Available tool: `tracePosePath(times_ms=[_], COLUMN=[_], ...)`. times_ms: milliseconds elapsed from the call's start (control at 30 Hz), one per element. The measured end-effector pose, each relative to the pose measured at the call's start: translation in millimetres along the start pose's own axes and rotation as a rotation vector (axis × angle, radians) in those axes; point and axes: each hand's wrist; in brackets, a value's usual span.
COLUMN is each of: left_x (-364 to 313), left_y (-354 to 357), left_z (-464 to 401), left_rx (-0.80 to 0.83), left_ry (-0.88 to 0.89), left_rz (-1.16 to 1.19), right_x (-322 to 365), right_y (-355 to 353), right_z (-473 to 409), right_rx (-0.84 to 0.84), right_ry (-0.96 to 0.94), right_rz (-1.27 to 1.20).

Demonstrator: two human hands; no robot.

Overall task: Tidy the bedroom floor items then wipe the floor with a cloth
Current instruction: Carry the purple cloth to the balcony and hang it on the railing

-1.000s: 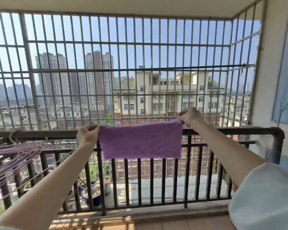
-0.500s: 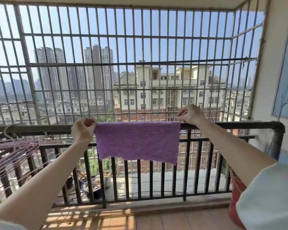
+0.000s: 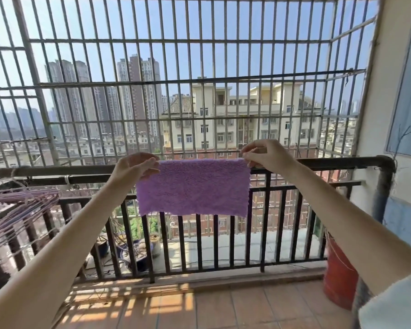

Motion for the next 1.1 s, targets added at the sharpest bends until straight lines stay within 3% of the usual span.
tracePosePath(times_ms=[133, 333, 433, 733, 867, 1100], left_x=[0.6, 31.6, 50.6, 82.1, 92.4, 94.3], left_y=[12.2, 26.6, 31.4, 28.8, 19.3, 3.8], left_z=[54.4, 122.4, 151.2, 230.6, 268.2, 343.3], left_rx=[0.065, 0.162, 0.108, -0.145, -0.176, -0.394], left_ry=[0.046, -0.035, -0.12, -0.385, -0.415, -0.533], left_rz=[0.176, 0.391, 0.472, 0.6, 0.538, 0.503], right_x=[4.8, -10.9, -18.2, -34.3, -40.3, -36.9], right_y=[7.8, 37.1, 49.3, 88.6, 113.7, 161.1], right_z=[56.4, 147.4, 182.8, 245.8, 268.9, 284.2], right_rx=[0.006, -0.171, -0.262, -0.315, -0.244, 0.097], right_ry=[0.014, 0.148, 0.231, 0.459, 0.541, 0.647], right_rz=[-0.271, -0.56, -0.701, -0.866, -0.879, -0.962])
Point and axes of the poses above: each hand's wrist, its own z-axis away from the middle knuckle, its own y-axis out of the palm, x = y × z
